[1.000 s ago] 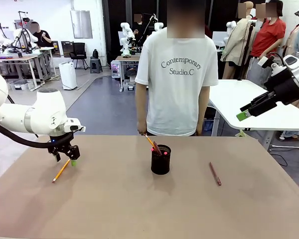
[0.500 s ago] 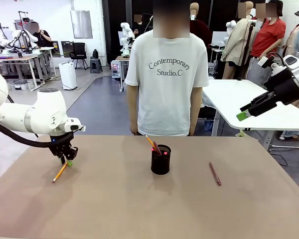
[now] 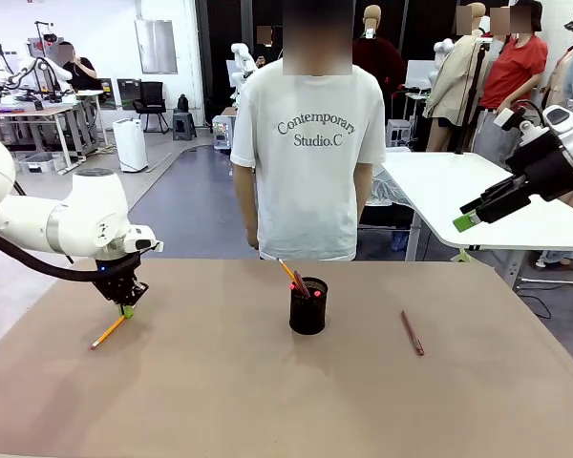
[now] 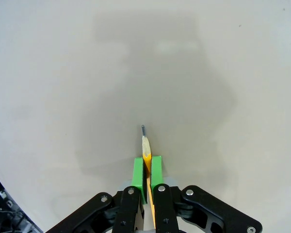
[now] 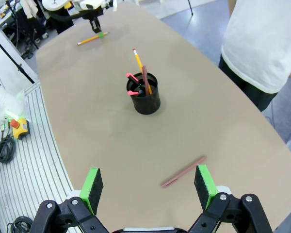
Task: Place the pens into the pen holder.
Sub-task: Pick up a writing instrument from the table and place it into the Pen holder.
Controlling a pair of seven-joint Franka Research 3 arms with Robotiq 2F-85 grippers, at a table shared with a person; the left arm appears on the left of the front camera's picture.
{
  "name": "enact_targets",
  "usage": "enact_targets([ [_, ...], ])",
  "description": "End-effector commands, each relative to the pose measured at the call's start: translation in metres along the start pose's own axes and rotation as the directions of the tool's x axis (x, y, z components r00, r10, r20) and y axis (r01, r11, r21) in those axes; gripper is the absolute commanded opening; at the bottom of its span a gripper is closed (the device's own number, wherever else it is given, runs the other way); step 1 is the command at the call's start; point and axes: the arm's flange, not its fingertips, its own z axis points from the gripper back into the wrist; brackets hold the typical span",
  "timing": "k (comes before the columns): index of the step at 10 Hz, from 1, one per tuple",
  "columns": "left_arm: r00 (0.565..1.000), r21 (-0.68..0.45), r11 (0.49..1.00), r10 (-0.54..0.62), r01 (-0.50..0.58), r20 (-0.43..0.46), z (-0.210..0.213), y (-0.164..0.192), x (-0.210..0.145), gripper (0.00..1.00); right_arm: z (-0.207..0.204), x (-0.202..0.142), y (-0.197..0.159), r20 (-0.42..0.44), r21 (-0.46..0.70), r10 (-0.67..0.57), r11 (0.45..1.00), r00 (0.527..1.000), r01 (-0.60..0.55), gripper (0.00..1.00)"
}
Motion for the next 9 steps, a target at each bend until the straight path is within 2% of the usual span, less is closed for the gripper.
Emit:
enact_targets([
  [1,1.000,-0.033,0.999,0.004,-0.005,-0.022,0.010,-0.001,-0.008,0.00,0.000,0.002,0.000,0.014,0.002,0.001,1.000,1.000,-0.001,1.00],
  [3,0.999,-0.231,0.973,-0.007,0.014,0.031,0.041,0.006,-0.013,0.00,0.000,0.002,0.000,0.014,0.002,0.001,1.000,1.000,-0.001,1.00],
  [5,0.993,-0.407,0.911,-0.025,0.069,0.111,0.078,0.015,-0.021,0.00,0.000,0.002,0.000,0.014,0.002,0.001,1.000,1.000,-0.001,1.00],
  [6,0.985,-0.473,0.872,-0.056,0.129,0.165,0.094,0.016,-0.026,0.00,0.000,0.002,0.000,0.014,0.002,0.001,1.000,1.000,-0.001,1.00],
  [7,0.977,-0.493,0.854,-0.070,0.163,0.201,0.105,0.016,-0.029,0.00,0.000,0.002,0.000,0.014,0.002,0.001,1.000,1.000,-0.001,1.00],
  [8,0.967,-0.553,0.807,-0.083,0.207,0.241,0.116,0.013,-0.031,0.00,0.000,0.002,0.000,0.014,0.002,0.001,1.000,1.000,-0.001,1.00],
  [9,0.947,-0.631,0.723,-0.103,0.282,0.305,0.127,0.011,-0.034,0.00,0.000,0.002,0.000,0.014,0.002,0.001,1.000,1.000,-0.001,1.00],
])
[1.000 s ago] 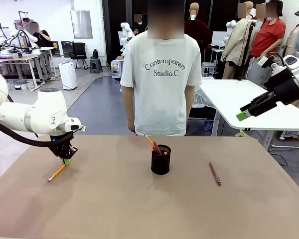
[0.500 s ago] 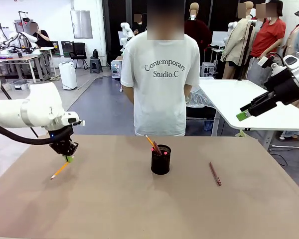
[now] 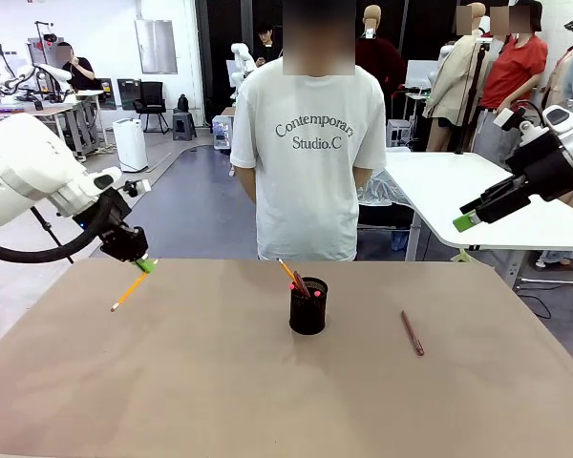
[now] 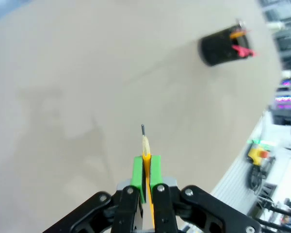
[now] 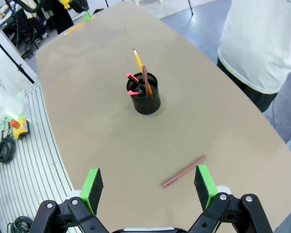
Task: Place the pens into the pen holder.
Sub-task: Pick up a writing instrument from the table and place it into the Pen holder.
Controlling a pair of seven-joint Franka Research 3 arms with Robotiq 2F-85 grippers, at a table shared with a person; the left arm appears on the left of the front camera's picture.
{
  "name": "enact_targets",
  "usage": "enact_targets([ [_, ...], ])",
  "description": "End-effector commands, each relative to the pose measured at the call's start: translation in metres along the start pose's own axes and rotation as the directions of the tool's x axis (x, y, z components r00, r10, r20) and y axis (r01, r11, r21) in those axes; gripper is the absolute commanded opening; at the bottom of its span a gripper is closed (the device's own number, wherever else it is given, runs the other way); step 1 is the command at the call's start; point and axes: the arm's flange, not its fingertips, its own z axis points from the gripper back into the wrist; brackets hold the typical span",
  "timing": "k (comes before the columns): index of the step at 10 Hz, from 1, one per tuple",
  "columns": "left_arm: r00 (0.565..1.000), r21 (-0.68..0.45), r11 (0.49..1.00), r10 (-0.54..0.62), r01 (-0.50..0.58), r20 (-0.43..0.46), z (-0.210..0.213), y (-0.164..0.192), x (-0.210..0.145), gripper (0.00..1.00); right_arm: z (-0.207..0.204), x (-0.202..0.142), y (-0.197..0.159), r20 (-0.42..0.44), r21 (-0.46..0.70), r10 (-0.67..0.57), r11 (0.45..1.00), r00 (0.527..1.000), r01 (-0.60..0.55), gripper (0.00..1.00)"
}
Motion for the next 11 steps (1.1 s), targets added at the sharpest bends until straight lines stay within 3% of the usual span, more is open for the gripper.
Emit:
enact_targets([
  [1,0.995,-0.190,0.978,-0.076,0.089,0.071,0.009,-0.001,-0.005,0.00,0.000,0.002,0.001,0.014,0.001,0.001,1.000,1.000,-0.001,1.00],
  [3,0.961,-0.279,0.934,-0.165,0.225,0.223,0.019,0.002,-0.009,0.00,0.000,0.002,0.001,0.014,0.001,0.001,1.000,1.000,-0.001,1.00],
  [4,0.918,-0.360,0.879,-0.180,0.311,0.354,0.023,0.006,-0.011,0.00,0.000,0.002,0.001,0.014,0.001,0.001,1.000,1.000,-0.001,1.00],
  [5,0.863,-0.370,0.835,-0.219,0.407,0.455,0.026,0.006,-0.013,0.00,0.000,0.002,0.001,0.014,0.001,0.001,1.000,1.000,-0.001,1.00],
  [6,0.805,-0.315,0.822,-0.260,0.474,0.533,0.027,0.001,-0.015,0.00,0.000,0.002,0.001,0.014,0.001,0.001,1.000,1.000,-0.001,1.00],
  [8,0.626,-0.068,0.798,-0.413,0.598,0.662,0.024,-0.025,-0.013,0.00,0.000,0.002,0.001,0.014,0.001,0.001,1.000,1.000,-0.001,1.00],
  [9,0.589,0.006,0.774,-0.486,0.633,0.645,0.021,-0.033,-0.013,0.00,0.000,0.002,0.001,0.014,0.001,0.001,1.000,1.000,-0.001,1.00],
  [11,0.524,0.047,0.714,-0.555,0.698,0.646,0.022,-0.045,-0.016,0.00,0.000,0.002,0.001,0.014,0.001,0.001,1.000,1.000,-0.001,1.00],
])
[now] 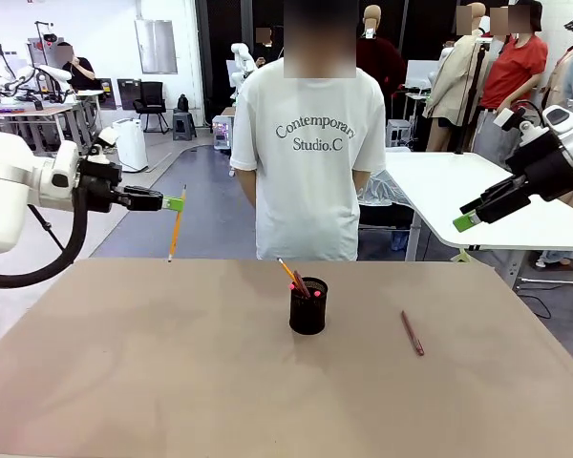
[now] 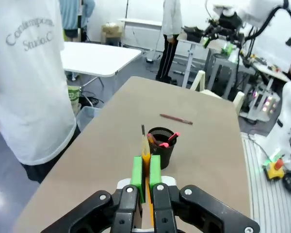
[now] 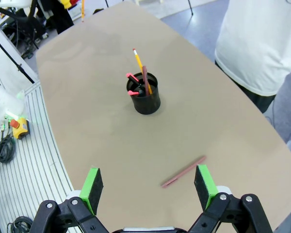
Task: Place the pens into the pen holder.
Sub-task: Pick up a writing instrument from the table and place it into the Pen holder.
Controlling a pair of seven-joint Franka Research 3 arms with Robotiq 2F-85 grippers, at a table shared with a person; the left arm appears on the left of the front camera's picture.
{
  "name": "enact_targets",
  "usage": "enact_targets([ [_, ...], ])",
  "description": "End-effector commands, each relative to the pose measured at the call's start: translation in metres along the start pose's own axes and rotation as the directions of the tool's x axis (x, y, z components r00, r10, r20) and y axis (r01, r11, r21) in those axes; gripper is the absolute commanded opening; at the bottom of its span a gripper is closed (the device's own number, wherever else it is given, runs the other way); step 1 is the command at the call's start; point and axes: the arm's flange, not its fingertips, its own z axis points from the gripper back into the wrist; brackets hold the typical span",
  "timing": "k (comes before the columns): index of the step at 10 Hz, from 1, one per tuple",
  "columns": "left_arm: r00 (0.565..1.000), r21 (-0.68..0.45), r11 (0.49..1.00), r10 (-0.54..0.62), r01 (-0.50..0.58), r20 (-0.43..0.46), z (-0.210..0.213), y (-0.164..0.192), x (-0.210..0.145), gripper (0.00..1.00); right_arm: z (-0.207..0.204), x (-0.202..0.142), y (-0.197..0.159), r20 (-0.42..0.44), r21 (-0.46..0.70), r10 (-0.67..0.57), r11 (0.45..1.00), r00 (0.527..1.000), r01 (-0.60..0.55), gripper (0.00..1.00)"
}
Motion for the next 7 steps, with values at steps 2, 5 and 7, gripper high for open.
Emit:
enact_targets([
  [2,1.000,0.000,1.000,0.000,0.000,0.000,0.000,0.000,0.000,0.00,0.000,0.002,0.001,0.014,0.001,0.001,1.000,1.000,-0.001,1.00],
  [5,1.000,0.000,1.000,0.000,0.000,0.000,0.000,0.000,0.000,0.00,0.000,0.002,0.001,0.014,0.001,0.001,1.000,1.000,-0.001,1.00],
  [7,1.000,0.000,1.000,0.000,0.000,0.000,0.000,0.000,0.000,0.00,0.000,0.002,0.001,0.014,0.001,0.001,1.000,1.000,-0.001,1.00],
])
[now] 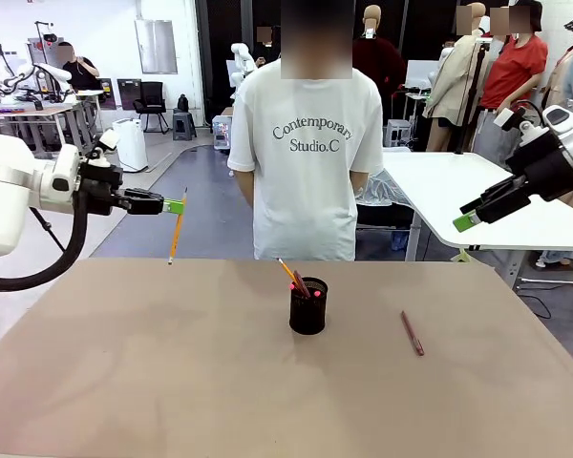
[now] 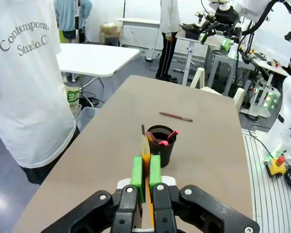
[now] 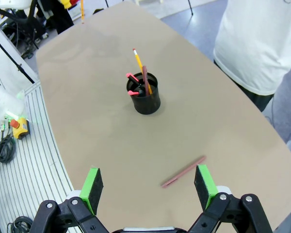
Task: Place the pens into the pen holder.
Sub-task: Pick up a writing instrument from the table and place it into the Pen holder.
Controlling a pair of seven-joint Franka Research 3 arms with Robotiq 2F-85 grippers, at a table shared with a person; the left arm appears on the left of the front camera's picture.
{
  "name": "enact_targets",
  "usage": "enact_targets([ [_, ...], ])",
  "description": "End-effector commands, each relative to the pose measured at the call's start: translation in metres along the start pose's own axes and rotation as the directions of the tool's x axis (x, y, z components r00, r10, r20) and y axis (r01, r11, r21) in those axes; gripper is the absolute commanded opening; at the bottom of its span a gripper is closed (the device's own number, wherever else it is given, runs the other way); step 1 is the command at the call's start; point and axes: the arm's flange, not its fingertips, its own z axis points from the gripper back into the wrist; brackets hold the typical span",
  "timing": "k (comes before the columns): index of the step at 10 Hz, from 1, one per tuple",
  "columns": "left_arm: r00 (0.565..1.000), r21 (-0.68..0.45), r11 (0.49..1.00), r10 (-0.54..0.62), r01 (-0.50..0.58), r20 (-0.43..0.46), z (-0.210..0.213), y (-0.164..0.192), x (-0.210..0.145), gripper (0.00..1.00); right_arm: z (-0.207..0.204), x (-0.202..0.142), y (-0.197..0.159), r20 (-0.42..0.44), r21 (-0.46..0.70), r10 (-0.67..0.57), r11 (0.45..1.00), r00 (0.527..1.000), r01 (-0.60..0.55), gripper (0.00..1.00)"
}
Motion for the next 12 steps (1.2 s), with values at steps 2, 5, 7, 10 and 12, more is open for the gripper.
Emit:
enact_targets([
  [2,0.998,0.003,0.999,-0.044,0.044,0.042,-0.013,-0.002,-0.001,0.00,0.000,0.002,0.001,0.014,0.001,0.001,1.000,1.000,-0.001,1.00],
  [5,0.963,-0.035,0.972,-0.224,0.232,0.150,-0.067,-0.003,0.016,0.00,0.000,0.002,0.001,0.014,0.001,0.001,1.000,1.000,-0.001,1.00],
  [7,0.933,-0.063,0.948,-0.293,0.312,0.209,-0.111,-0.007,0.023,0.00,0.000,0.002,0.001,0.014,0.001,0.001,1.000,1.000,-0.001,1.00],
  [10,0.871,-0.048,0.884,-0.447,0.465,0.204,-0.178,-0.012,0.030,0.00,0.000,0.002,0.001,0.014,0.001,0.001,1.000,1.000,-0.001,1.00],
  [12,0.846,-0.038,0.866,-0.476,0.498,0.239,-0.220,0.001,0.027,0.00,0.000,0.002,0.001,0.014,0.001,0.001,1.000,1.000,-0.001,1.00],
])
